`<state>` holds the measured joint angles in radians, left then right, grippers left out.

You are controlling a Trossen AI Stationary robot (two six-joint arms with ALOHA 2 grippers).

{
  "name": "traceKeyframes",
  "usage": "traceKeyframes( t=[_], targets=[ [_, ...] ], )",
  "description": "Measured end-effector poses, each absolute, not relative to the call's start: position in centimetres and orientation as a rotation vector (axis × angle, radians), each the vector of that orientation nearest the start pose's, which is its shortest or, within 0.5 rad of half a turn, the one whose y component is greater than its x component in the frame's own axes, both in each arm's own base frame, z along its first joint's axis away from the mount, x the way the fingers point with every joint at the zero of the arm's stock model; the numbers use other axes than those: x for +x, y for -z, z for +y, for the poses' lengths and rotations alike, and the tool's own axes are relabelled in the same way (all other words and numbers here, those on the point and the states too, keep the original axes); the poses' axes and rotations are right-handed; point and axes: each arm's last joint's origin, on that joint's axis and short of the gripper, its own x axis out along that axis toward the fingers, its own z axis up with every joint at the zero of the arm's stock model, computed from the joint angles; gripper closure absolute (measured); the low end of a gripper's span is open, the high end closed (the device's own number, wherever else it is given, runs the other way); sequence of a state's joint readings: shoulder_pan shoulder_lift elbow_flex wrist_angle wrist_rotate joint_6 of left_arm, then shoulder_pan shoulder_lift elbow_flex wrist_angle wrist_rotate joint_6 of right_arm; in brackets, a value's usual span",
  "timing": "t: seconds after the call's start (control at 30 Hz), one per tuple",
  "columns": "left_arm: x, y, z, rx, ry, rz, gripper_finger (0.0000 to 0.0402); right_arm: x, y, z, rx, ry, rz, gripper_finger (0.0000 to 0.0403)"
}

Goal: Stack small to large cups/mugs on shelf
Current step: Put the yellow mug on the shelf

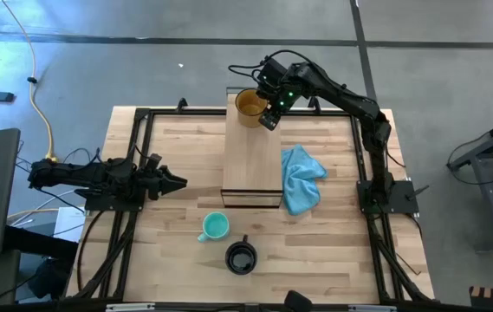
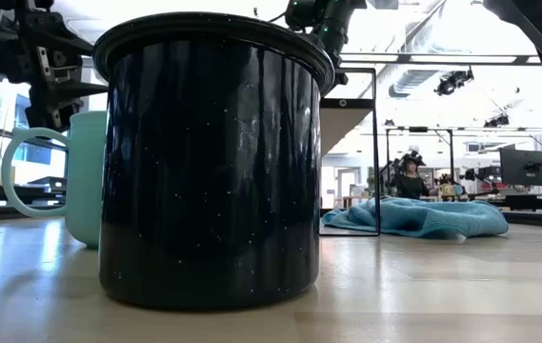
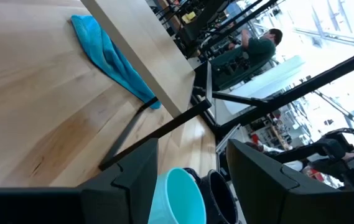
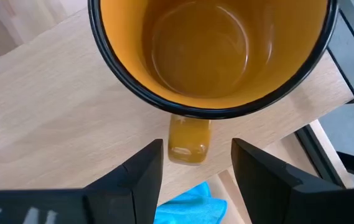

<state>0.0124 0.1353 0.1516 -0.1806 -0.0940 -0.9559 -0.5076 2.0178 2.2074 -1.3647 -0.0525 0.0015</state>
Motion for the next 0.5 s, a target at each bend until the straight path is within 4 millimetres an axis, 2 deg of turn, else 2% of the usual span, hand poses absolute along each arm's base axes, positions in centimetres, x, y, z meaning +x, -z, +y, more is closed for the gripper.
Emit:
traceKeyframes(
  t=[0.17,0.4,0.5],
  targets=[
    [9.8,-18.7,0.4,-0.963,-0.177,0.1,0.0222,35.1,-35.5,-19.4,0.324,0.396,1.14,0.0222],
    [9.8,-18.7,0.4,-0.964,-0.177,0.099,0.0222,35.2,-32.3,-19.4,0.359,0.377,1.249,0.0222],
    [9.8,-18.7,0.4,-0.964,-0.177,0.099,0.0222,35.2,-31.6,-19.4,0.364,0.375,1.265,0.0222]
  ],
)
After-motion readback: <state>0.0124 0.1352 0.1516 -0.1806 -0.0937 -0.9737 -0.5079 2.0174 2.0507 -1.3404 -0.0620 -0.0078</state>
